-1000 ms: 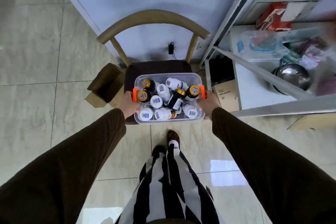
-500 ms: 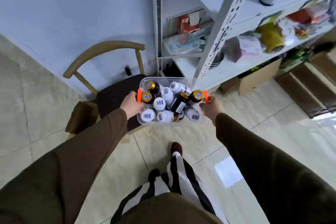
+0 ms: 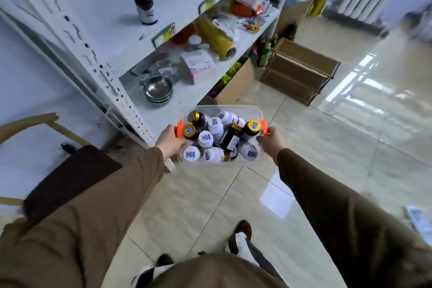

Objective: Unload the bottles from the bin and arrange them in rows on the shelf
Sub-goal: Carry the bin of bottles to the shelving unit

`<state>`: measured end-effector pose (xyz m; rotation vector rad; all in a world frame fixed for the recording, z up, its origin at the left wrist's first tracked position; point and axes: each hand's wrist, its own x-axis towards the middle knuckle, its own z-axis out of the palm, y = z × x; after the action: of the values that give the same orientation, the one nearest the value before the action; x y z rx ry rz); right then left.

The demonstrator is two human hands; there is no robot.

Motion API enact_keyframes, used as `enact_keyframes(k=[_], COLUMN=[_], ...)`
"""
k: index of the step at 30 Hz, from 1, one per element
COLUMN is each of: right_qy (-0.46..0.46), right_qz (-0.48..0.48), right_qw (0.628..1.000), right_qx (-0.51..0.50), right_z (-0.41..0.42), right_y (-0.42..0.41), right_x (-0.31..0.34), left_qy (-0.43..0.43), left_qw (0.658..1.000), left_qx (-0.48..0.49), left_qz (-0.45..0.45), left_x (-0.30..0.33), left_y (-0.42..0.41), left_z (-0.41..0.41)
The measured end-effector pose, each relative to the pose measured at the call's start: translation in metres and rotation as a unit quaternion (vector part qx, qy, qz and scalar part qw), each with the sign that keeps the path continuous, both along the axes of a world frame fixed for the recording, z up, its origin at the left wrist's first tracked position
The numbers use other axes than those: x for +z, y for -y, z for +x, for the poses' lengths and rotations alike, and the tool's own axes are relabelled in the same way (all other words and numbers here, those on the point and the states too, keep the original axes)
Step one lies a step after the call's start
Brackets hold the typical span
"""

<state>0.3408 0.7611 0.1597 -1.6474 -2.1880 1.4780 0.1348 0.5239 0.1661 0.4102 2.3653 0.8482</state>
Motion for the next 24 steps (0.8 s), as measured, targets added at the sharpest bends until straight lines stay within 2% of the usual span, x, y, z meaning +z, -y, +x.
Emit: enact_keyframes(k=[10, 17, 24], right_qy=[-0.019, -0.032, -0.011], right_qz=[0.007, 0.002, 0.018], right_qw=[0.996, 0.991, 0.982], right_qx=[-0.087, -0.128, -0.186], right_z=[0.053, 0.032, 0.006], right_y=[-0.194, -0.318, -0.428], right_x=[0.009, -0.001, -0.005], left_qy=[0.011, -0.01, 0.01], left_qw=[0.998, 0.994, 0.988], left_qx=[-0.058, -0.105, -0.15], left_qz=[0.03, 0.023, 0.017], left_x=[0.01, -0.004, -0.014], left_y=[-0.222, -0.372, -0.514], left_z=[0.025, -0.017, -0.061])
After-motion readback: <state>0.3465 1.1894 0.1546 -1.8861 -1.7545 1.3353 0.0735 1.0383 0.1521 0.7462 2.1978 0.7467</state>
